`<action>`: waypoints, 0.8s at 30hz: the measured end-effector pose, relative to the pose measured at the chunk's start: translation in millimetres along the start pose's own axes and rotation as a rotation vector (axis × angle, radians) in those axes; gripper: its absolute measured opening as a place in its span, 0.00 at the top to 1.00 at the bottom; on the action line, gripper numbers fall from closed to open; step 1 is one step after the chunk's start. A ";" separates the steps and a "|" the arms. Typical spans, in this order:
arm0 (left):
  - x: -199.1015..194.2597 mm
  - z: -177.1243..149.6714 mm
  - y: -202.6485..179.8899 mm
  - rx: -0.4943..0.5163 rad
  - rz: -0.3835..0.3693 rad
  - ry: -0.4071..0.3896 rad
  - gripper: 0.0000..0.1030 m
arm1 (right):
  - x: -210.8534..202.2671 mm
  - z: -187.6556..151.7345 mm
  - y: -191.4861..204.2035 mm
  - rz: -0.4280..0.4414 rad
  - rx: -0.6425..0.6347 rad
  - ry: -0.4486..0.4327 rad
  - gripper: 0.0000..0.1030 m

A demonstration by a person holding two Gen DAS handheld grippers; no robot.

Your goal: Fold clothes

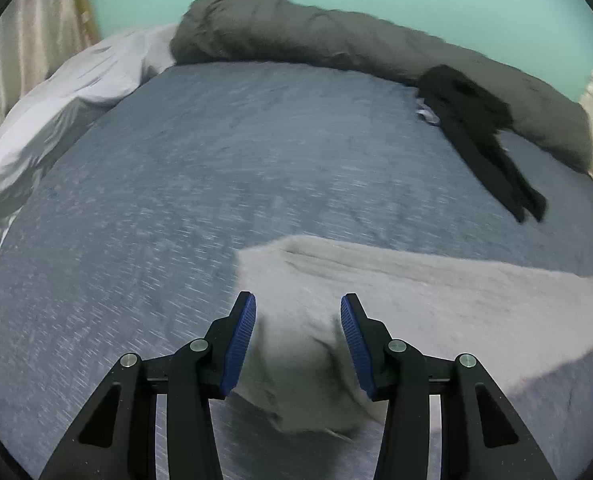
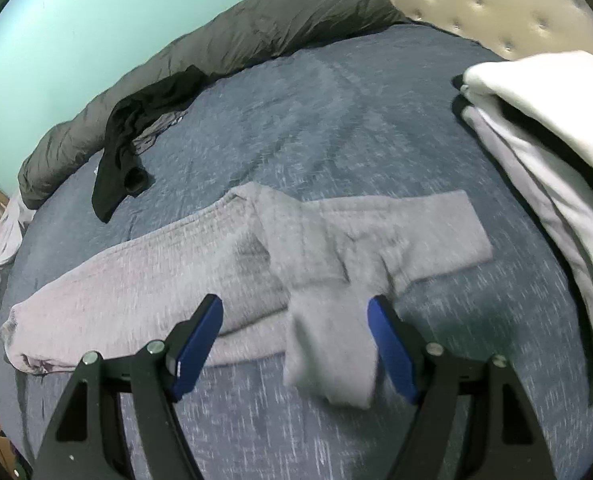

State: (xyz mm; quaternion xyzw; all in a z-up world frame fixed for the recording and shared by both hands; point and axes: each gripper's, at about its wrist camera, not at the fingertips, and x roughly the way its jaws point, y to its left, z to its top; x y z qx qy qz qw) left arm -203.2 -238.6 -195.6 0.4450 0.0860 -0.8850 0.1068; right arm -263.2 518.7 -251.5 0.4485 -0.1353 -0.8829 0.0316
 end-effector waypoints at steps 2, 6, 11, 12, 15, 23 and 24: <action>-3.5 -11.1 -20.6 0.022 -0.039 -0.012 0.53 | -7.0 -8.3 -5.4 -0.005 0.007 -0.010 0.26; 0.0 -39.0 -69.0 0.042 -0.129 -0.009 0.53 | -9.4 -23.9 -9.2 -0.035 -0.021 0.007 0.26; 6.5 -79.0 -139.5 0.080 -0.230 -0.003 0.53 | 3.5 -34.2 8.6 -0.084 -0.149 0.039 0.26; 9.1 -85.9 -151.6 0.085 -0.245 0.001 0.53 | 6.1 -36.3 12.2 -0.093 -0.174 0.045 0.26; 17.5 -104.5 -184.4 0.101 -0.285 0.013 0.53 | 13.8 -42.5 22.9 -0.122 -0.251 0.064 0.26; 35.3 -124.8 -223.3 0.151 -0.266 0.005 0.50 | 39.5 -52.1 38.5 -0.201 -0.390 0.115 0.26; 35.4 -124.8 -223.3 0.150 -0.266 0.001 0.50 | 42.8 -51.8 37.3 -0.207 -0.391 0.117 0.27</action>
